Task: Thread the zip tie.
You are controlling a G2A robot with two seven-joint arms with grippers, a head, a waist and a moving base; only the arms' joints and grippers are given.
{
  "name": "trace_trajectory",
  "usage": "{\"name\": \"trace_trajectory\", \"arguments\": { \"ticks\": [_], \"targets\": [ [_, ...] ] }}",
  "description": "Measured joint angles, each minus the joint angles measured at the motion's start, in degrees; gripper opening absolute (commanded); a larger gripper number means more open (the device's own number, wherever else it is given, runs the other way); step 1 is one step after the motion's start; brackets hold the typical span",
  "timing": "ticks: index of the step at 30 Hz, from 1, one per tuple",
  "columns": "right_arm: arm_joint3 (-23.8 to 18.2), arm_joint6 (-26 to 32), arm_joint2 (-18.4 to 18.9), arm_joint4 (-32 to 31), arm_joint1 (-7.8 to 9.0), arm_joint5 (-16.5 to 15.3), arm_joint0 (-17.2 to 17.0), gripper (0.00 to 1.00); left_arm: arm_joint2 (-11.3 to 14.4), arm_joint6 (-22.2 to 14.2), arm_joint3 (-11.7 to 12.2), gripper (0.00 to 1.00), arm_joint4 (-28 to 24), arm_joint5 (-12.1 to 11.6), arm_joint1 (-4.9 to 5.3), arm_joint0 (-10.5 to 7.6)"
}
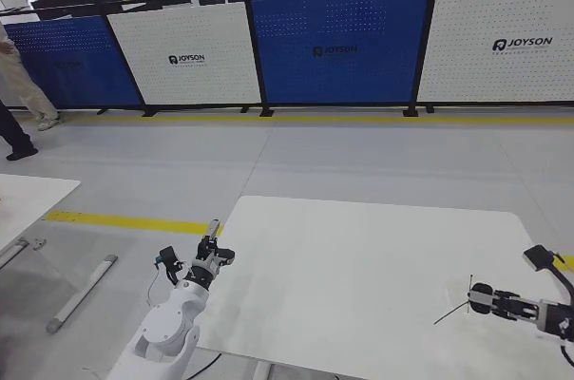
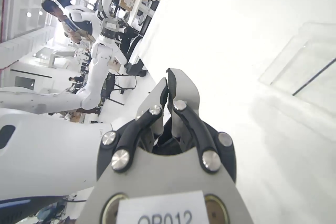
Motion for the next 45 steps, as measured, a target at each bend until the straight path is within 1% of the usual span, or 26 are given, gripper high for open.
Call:
{"name": "trace_trajectory", "arguments": {
  "ticks": [9,12,14,16,18,23,25,26,27,28,36,38,41,45],
  "targets": [
    [0.0,-0.2,0.0,-0.1,0.01,0.0,-0.1,0.00,0.0,0.0,0.0,1.00,0.0,0.0,0.00,0.00],
    [-1.4,-3.5,-0.8,-1.0,-0.35,0.0,-1.6,0.00,0.0,0.0,0.0,1.00,0.0,0.0,0.00,0.00],
    [-2.5,-4.6,-0.8,1.1,-0.75,0.0,-2.6,0.00,0.0,0.0,0.0,1.00,0.0,0.0,0.00,0.00],
    [-3.0,-3.6,0.0,5.8,-1.43,0.0,-3.8,0.00,0.0,0.0,0.0,1.00,0.0,0.0,0.00,0.00],
    [-3.5,-3.3,1.0,8.2,-2.33,0.0,-4.7,0.00,0.0,0.0,0.0,1.00,0.0,0.0,0.00,0.00],
    [-5.9,-7.3,2.4,7.6,-5.11,0.0,-7.5,0.00,0.0,0.0,0.0,1.00,0.0,0.0,0.00,0.00],
    [-5.8,-9.2,1.4,6.7,-6.58,0.0,-8.1,0.00,0.0,0.0,0.0,1.00,0.0,0.0,0.00,0.00],
    [-5.0,-9.5,0.5,6.2,-7.22,0.0,-7.9,0.00,0.0,0.0,0.0,1.00,0.0,0.0,0.00,0.00],
    [-3.4,-8.9,-0.9,6.0,-7.93,0.0,-7.1,0.00,0.0,0.0,0.0,1.00,0.0,0.0,0.00,0.00],
    [-2.5,-8.5,-1.4,6.0,-8.15,0.0,-6.6,0.00,0.0,0.0,0.0,1.00,0.0,0.0,0.00,0.00],
    [-2.6,-8.4,-1.5,6.1,-8.13,0.0,-6.6,0.00,0.0,0.0,0.0,1.00,0.0,0.0,0.00,0.00],
    [-3.0,-9.0,-1.7,5.2,-8.12,0.0,-6.7,0.00,0.0,0.0,0.0,1.00,0.0,0.0,0.00,0.00],
    [-6.3,-10.3,-2.3,0.9,-8.22,0.0,-7.2,0.00,0.0,0.0,0.0,1.00,0.0,0.0,0.00,0.00],
    [-11.2,-10.5,-1.0,-0.4,-8.81,0.0,-8.3,0.00,0.0,0.0,0.0,1.00,0.0,0.0,0.00,0.00]
  ]
}}
